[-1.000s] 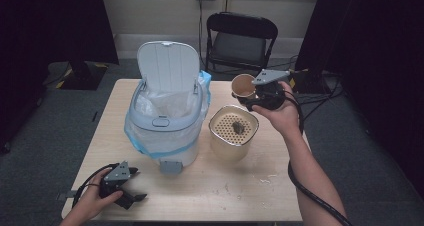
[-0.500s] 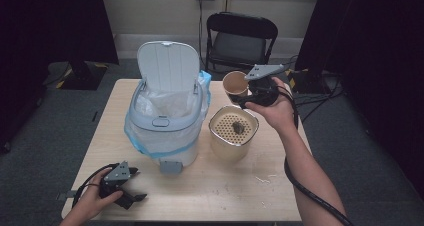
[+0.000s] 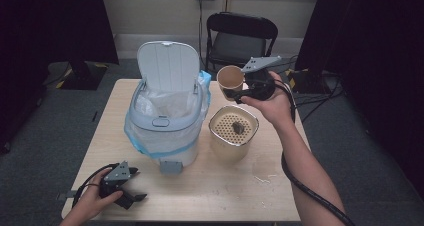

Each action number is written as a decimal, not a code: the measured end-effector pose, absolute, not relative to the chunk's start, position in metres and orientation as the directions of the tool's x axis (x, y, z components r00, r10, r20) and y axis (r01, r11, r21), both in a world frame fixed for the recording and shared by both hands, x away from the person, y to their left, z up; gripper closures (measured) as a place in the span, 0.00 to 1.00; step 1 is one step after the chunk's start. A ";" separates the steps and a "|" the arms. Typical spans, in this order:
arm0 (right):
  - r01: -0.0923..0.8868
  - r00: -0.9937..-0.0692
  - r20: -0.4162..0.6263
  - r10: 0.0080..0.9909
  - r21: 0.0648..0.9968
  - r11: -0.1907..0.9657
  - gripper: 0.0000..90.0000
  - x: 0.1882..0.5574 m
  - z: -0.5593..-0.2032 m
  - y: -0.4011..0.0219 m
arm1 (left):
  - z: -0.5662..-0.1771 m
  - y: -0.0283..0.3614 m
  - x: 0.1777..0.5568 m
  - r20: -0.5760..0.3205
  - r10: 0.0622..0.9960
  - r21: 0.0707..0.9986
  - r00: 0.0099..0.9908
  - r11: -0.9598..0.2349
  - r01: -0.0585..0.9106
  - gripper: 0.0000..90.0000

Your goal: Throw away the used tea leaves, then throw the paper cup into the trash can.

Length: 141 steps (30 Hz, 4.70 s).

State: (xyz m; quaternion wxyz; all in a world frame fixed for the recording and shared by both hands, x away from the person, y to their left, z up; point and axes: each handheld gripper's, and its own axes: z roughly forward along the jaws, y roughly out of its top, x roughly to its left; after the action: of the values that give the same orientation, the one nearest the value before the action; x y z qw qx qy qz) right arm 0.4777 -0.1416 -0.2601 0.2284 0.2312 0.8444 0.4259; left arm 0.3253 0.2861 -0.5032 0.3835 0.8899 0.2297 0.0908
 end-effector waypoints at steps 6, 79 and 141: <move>0.192 -0.797 -0.181 0.576 0.829 0.525 0.41 0.476 -0.253 -0.135 | -0.503 0.286 0.325 -0.014 0.479 0.724 0.878 -0.600 0.339 0.02; 0.154 -0.895 -0.089 0.437 0.858 0.490 0.40 0.460 -0.226 -0.060 | -0.503 0.286 0.325 -0.014 0.477 0.724 0.879 -0.601 0.338 0.02; 0.211 -0.889 -0.042 0.456 0.846 0.489 0.25 0.472 -0.227 -0.075 | -0.503 0.286 0.325 -0.016 0.482 0.725 0.876 -0.598 0.342 0.02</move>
State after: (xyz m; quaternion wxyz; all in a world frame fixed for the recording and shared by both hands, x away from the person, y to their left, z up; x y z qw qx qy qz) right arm 0.4718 -0.0750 -0.2269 0.1316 0.1956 0.8529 0.4659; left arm 0.3248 0.2858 -0.5034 0.3839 0.8892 0.2316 0.0909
